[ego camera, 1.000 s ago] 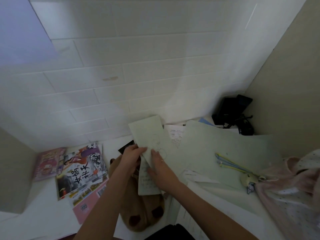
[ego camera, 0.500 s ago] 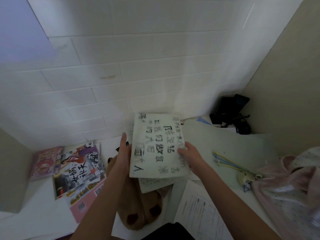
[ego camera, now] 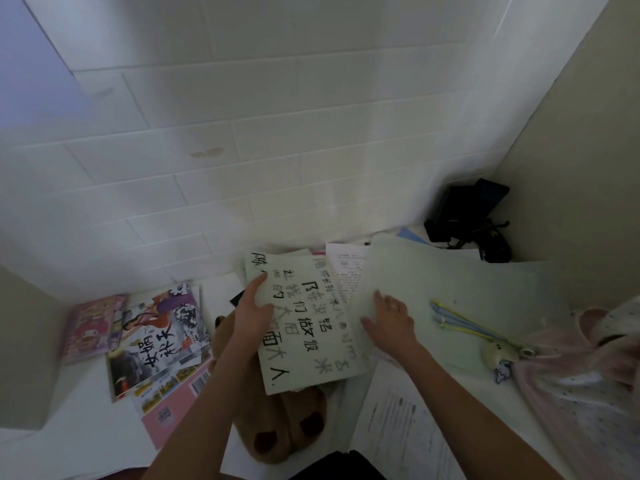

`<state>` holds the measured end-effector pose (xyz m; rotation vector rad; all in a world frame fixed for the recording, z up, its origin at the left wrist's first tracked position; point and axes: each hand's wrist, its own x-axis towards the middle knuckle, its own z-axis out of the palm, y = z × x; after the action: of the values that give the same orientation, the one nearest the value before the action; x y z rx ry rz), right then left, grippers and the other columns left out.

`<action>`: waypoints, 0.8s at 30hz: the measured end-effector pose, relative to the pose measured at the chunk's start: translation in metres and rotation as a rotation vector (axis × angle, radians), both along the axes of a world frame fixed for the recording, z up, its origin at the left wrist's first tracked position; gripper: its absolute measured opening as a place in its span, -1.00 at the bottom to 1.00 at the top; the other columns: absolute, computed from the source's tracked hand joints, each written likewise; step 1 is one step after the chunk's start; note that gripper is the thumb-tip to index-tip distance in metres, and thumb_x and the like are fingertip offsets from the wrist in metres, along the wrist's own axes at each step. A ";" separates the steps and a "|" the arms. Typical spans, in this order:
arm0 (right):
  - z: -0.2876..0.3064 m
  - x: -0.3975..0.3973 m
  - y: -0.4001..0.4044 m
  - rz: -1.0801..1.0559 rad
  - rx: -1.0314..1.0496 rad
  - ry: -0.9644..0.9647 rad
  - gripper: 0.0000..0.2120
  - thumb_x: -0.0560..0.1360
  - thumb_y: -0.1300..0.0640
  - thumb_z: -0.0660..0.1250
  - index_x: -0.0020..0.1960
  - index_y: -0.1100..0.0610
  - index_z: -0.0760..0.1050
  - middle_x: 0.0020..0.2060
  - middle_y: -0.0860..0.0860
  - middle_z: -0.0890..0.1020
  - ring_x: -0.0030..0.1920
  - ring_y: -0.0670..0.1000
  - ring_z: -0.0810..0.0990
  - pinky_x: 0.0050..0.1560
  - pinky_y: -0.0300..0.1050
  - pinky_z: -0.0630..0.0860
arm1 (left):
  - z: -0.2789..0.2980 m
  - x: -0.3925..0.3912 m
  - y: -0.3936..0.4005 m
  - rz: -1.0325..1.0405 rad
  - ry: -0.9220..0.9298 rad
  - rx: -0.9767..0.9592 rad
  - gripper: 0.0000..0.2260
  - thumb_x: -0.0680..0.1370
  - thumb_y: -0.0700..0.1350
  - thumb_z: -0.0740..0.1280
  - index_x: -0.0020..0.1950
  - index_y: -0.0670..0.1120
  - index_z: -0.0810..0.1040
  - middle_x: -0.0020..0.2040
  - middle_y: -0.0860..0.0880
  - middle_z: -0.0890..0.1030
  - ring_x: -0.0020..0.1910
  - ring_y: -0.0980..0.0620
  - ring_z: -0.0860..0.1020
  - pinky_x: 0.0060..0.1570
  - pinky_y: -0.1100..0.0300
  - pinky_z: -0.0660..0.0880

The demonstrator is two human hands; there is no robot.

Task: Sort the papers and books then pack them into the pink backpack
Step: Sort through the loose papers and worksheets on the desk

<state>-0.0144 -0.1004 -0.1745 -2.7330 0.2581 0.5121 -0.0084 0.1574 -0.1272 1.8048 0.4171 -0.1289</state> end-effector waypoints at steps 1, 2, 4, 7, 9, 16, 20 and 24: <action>-0.004 -0.003 -0.009 -0.006 -0.042 0.067 -0.19 0.52 -0.25 0.16 0.55 0.07 -0.18 0.54 0.16 -0.05 0.52 0.22 -0.09 0.44 0.23 0.04 | 0.000 0.000 0.002 0.044 0.011 -0.011 -0.57 0.52 -0.33 0.18 0.32 0.03 0.41 0.28 -0.13 0.47 0.08 -0.11 0.56 -0.08 0.11 0.58; -0.009 -0.008 -0.016 -0.012 -0.060 0.131 -0.09 0.48 -0.32 0.17 0.54 0.07 -0.26 0.54 0.14 -0.19 0.52 0.22 -0.21 0.45 0.27 -0.05 | 0.000 0.001 0.003 0.060 0.027 -0.011 -0.62 0.52 -0.32 0.18 0.26 0.02 0.46 0.24 -0.14 0.50 0.01 -0.11 0.58 -0.12 0.09 0.60; -0.018 -0.017 -0.025 -0.055 -0.071 0.166 -0.02 0.43 -0.39 0.16 0.53 0.04 -0.34 0.52 0.10 -0.30 0.51 0.23 -0.29 0.42 0.33 -0.10 | 0.000 0.001 0.004 0.035 0.061 0.007 -0.69 0.52 -0.29 0.18 0.18 -0.02 0.52 0.20 -0.12 0.53 -0.04 -0.12 0.61 -0.11 0.02 0.62; -0.022 -0.021 -0.027 -0.086 -0.094 0.086 -0.18 0.53 -0.29 0.10 0.54 0.03 -0.28 0.54 0.11 -0.21 0.52 0.27 -0.17 0.43 0.32 0.02 | -0.002 0.000 0.002 0.005 0.071 0.046 -0.73 0.53 -0.29 0.16 0.10 -0.06 0.56 0.16 -0.10 0.55 -0.05 -0.11 0.61 -0.18 0.10 0.60; -0.018 -0.020 -0.027 -0.048 -0.137 0.039 -0.29 0.59 -0.17 0.07 0.55 0.04 -0.24 0.55 0.15 -0.11 0.51 0.30 -0.06 0.43 0.29 0.14 | -0.004 0.001 0.001 0.005 0.078 0.086 -0.74 0.52 -0.28 0.16 0.06 -0.06 0.58 0.13 -0.08 0.56 -0.05 -0.09 0.60 -0.20 0.15 0.57; -0.026 -0.048 -0.035 -0.123 -0.151 0.046 -0.16 0.42 -0.46 0.01 0.50 -0.18 -0.34 0.53 0.04 -0.28 0.50 0.26 -0.31 0.36 0.44 -0.14 | -0.010 0.003 0.007 0.035 0.116 0.029 -0.76 0.51 -0.25 0.19 0.02 -0.03 0.60 0.06 -0.06 0.61 -0.16 -0.05 0.65 -0.20 0.10 0.62; -0.022 -0.046 -0.033 -0.155 -0.252 0.048 -0.30 0.56 -0.29 -0.03 0.52 -0.10 -0.32 0.53 0.21 -0.09 0.51 0.33 -0.09 0.39 0.39 0.06 | -0.009 0.002 0.007 0.047 0.111 -0.006 -0.76 0.51 -0.25 0.19 0.01 -0.04 0.61 0.06 -0.06 0.61 -0.13 -0.06 0.65 -0.18 0.08 0.62; -0.016 -0.040 -0.040 0.028 -0.403 -0.020 -0.42 0.66 0.10 -0.06 0.50 -0.02 -0.37 0.49 0.29 0.12 0.39 0.33 0.32 0.23 0.17 0.44 | -0.008 0.003 0.007 0.041 0.117 -0.015 -0.76 0.51 -0.25 0.19 0.01 -0.04 0.60 0.05 -0.06 0.61 -0.11 -0.08 0.65 -0.13 0.04 0.63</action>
<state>-0.0548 -0.1408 -0.1902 -3.1335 0.3508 0.4846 -0.0055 0.1644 -0.1350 1.7781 0.5342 -0.2094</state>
